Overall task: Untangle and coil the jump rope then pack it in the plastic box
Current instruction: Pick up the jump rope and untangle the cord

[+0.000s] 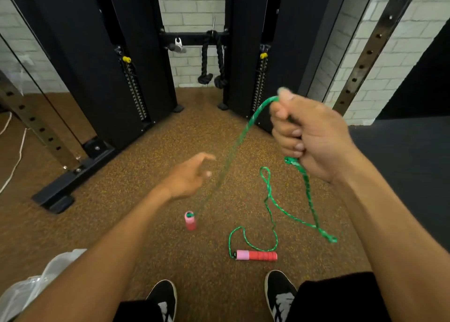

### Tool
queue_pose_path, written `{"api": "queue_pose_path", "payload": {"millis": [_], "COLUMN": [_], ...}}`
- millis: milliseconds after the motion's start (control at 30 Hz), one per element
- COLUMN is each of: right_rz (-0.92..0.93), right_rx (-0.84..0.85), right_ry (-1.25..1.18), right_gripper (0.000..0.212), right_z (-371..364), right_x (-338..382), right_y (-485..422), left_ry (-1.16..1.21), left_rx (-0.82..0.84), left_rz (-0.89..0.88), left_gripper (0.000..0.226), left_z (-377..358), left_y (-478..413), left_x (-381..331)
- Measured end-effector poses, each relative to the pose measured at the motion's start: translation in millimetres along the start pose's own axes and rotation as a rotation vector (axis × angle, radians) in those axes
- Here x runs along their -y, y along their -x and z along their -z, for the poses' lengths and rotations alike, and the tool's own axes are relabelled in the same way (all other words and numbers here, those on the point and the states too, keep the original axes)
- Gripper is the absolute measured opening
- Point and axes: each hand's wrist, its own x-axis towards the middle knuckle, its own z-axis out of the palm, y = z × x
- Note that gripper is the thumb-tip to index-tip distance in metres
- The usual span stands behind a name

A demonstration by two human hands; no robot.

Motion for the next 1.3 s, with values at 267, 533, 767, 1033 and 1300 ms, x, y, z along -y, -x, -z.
{"api": "queue_pose_path", "payload": {"millis": [267,533,767,1033,1300], "right_rz": [-0.142,-0.114,-0.06,-0.075,-0.006], "right_rx": [0.011,0.162,0.149,-0.197,0.082], "right_ry": [0.183,-0.023,0.19,0.732,0.075], "right_gripper": [0.038,0.029,0.029,0.024,0.022], "right_z": [3.5,8.4,-2.2,41.2,21.3], "right_x": [-7.9,-15.4,-22.4,-26.1,-20.1], "right_y": [-1.6,2.1,-9.0,-1.0,-1.4], "left_ry": [0.45,0.084,0.541,0.649,0.389], "left_rx": [-0.135,-0.056,0.006,-0.287,0.134], "left_rz": [-0.542,-0.078,-0.57,-0.492,-0.389], "left_gripper": [0.026,0.023,0.02,0.037,0.034], "left_z": [21.4,6.3,9.6,49.2,36.8], "left_y": [10.5,-14.6,13.2,13.3,16.0], "left_x": [-57.2,-16.2,-66.4,-48.1,-37.4]}}
